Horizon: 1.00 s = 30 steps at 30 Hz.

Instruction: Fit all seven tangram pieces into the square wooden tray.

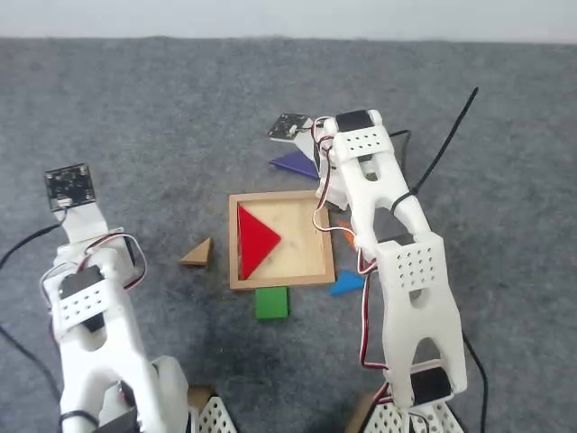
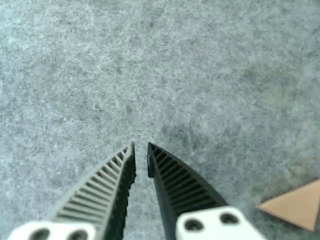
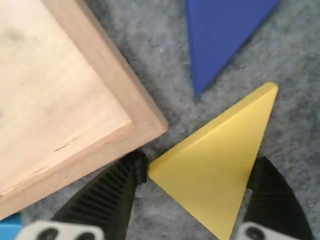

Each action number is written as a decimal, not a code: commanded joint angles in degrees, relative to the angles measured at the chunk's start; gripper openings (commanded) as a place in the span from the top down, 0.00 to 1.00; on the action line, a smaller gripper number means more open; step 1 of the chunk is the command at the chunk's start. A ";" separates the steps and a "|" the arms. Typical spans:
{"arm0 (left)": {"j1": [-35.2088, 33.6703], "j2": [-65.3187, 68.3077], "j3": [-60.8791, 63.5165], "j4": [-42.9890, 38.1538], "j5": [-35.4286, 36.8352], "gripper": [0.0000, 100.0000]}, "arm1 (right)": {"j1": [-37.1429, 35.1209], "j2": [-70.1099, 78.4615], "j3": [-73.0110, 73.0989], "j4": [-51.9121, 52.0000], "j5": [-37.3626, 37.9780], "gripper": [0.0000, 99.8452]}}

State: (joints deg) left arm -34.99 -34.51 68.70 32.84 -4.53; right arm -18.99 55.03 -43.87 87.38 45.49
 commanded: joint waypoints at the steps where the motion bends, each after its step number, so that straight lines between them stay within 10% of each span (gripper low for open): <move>1: 0.53 -1.76 -1.98 -1.14 -0.62 0.96 | 1.45 0.40 -1.76 -1.19 -0.09 0.80; 8: 0.53 -1.76 -1.98 -1.14 -0.62 0.96 | 3.12 0.40 -6.07 -0.04 -0.09 0.94; 30: 0.53 -1.76 -1.89 -1.14 -1.85 0.96 | -1.27 -7.52 -25.85 15.96 0.00 0.94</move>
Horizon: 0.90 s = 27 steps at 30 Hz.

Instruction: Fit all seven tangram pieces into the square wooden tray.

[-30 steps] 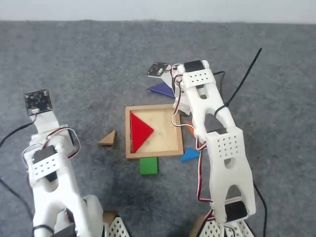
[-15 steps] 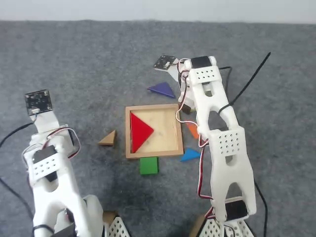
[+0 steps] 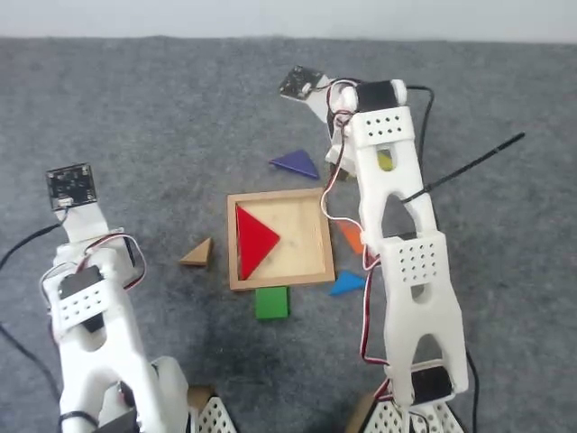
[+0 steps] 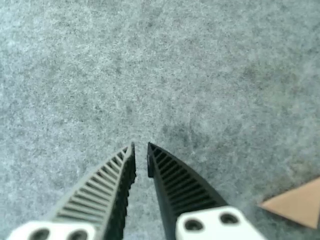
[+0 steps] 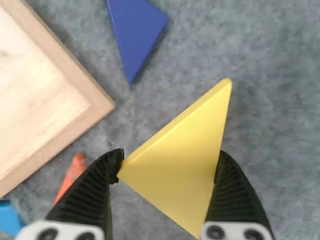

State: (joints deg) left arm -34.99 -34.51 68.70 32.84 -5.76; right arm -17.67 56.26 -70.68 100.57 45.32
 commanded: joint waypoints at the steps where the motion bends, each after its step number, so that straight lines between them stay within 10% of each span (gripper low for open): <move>1: 0.53 -1.76 -1.89 -1.14 -0.62 0.96 | -3.47 -11.56 3.43 2.68 0.18 0.94; 15: 0.53 -1.76 -1.89 -1.14 -0.62 0.96 | -17.80 -53.32 41.49 1.36 10.55 0.94; 27: 0.53 -1.76 -2.07 -0.18 -0.62 0.96 | -17.19 -36.62 56.44 -20.79 16.18 0.94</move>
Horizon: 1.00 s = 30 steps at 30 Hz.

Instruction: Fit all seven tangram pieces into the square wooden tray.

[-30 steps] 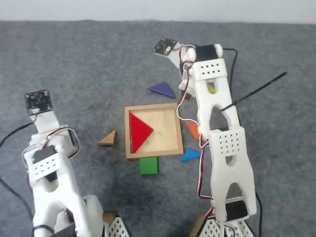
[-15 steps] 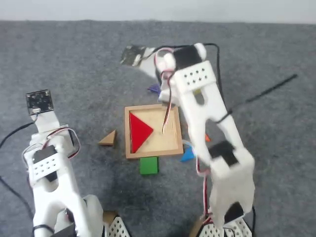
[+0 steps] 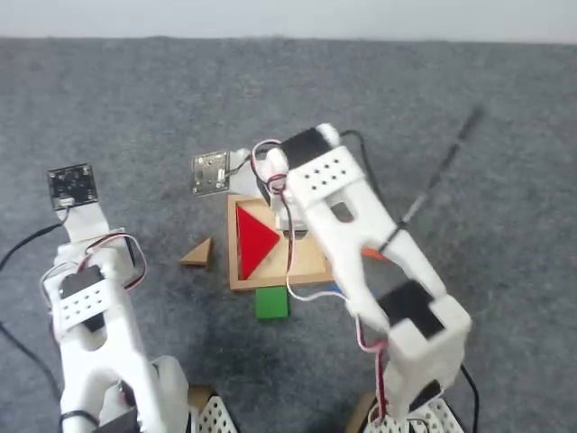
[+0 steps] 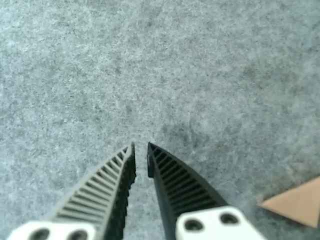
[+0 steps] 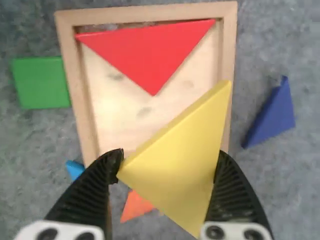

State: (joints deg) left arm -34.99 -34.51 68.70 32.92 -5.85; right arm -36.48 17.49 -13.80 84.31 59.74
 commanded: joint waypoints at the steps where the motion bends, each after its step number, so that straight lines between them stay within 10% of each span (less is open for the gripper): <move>1: 0.53 -1.76 -2.07 -0.26 -0.53 0.96 | 1.80 3.91 -0.44 -5.58 1.93 0.94; 22: 0.62 -1.76 -2.07 -0.26 -0.53 0.96 | 1.27 20.97 -15.47 -7.60 1.85 0.98; 30: 0.62 -1.76 -2.07 -0.35 -0.53 0.96 | -0.48 21.23 -15.65 -6.99 1.85 0.69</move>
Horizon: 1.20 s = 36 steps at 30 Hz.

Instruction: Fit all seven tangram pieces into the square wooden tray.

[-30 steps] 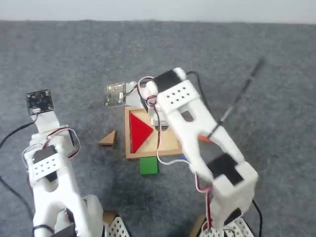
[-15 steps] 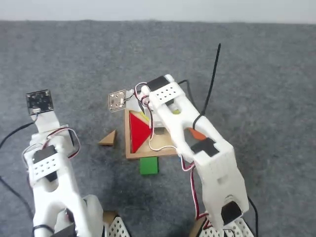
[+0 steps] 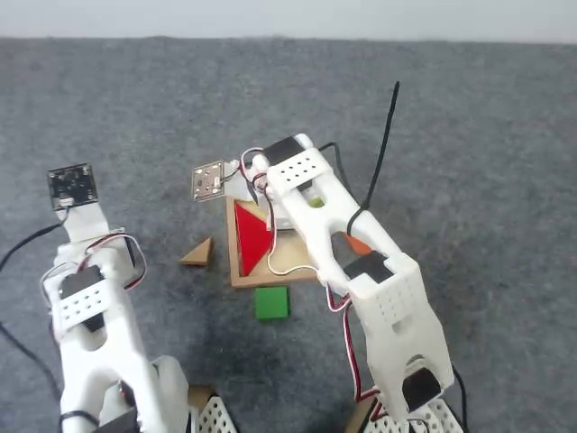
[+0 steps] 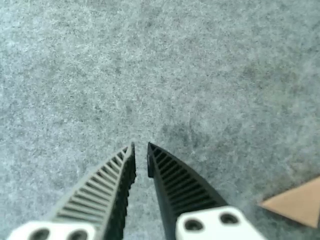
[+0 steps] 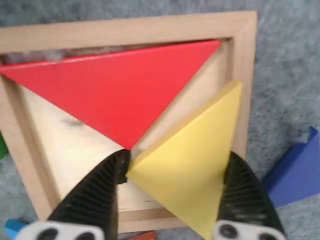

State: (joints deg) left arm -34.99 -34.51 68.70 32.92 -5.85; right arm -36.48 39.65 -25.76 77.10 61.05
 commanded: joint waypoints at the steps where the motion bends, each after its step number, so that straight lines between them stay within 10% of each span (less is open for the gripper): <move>1: 0.62 -1.76 -2.07 -0.35 -0.53 0.96 | -0.40 -1.10 -3.78 0.92 0.62 0.66; 15: 0.62 -1.76 -2.07 -0.35 -0.53 0.96 | -0.57 -10.51 -3.78 10.86 0.18 0.67; 27: 0.62 -1.76 -2.07 -0.35 -0.62 0.96 | 5.32 -23.69 -1.85 12.00 -9.85 0.92; 36: 0.62 -1.76 -2.07 -0.26 -0.62 0.96 | 7.69 -24.66 17.85 -13.58 -24.53 0.95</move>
State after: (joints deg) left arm -34.99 -34.51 68.70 32.92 -5.85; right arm -29.80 17.32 -12.13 76.48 44.09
